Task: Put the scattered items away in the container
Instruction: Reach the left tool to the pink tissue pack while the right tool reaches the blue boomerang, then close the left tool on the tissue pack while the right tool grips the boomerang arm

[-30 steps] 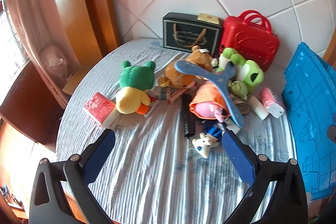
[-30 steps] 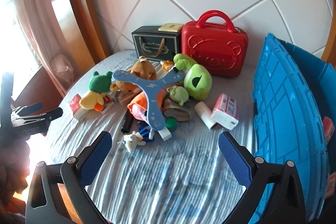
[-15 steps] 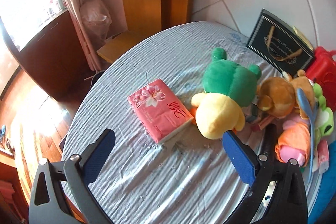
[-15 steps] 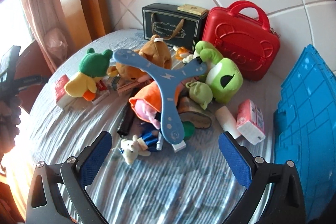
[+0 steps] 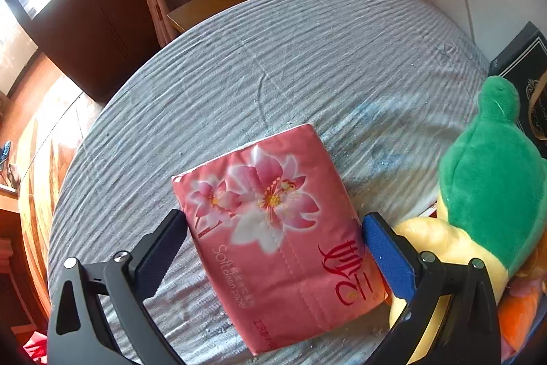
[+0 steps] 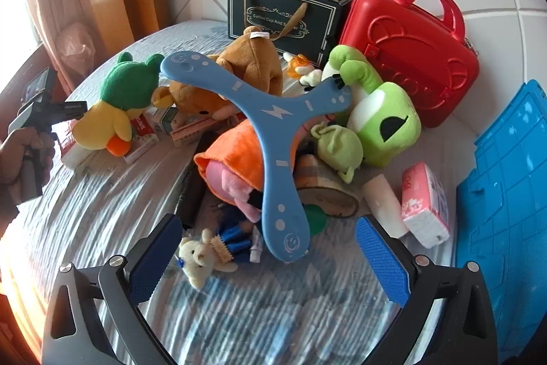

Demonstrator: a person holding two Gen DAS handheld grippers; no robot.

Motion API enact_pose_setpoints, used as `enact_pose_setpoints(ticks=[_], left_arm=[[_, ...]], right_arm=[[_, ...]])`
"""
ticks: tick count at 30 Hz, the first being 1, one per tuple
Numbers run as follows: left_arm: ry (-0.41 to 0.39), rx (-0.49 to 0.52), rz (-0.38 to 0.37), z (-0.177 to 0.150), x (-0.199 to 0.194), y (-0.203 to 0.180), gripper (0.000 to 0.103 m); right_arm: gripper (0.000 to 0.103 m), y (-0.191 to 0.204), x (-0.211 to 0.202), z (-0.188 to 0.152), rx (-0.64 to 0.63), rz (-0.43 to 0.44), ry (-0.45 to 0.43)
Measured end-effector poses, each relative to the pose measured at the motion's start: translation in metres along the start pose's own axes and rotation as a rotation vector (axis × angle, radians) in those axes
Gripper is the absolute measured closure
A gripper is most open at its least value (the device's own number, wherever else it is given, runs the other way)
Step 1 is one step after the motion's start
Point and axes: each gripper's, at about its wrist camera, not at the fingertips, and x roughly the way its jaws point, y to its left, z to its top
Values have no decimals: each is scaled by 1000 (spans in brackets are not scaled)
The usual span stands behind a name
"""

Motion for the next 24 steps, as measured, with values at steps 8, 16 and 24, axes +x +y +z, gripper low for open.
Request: enact_pose_setpoints(ticks=[8,16,24], left_arm=[[96,66,26,7,33,1,7],[-16,158,-8,-22,-6,10,11],[-76,207,-60,-44,-48,25,11]], right_arm=[[0,-12,39,19,53,30,17],[0,-25,90,51,157,80,48],[0,-24,136,77,200,139,79]])
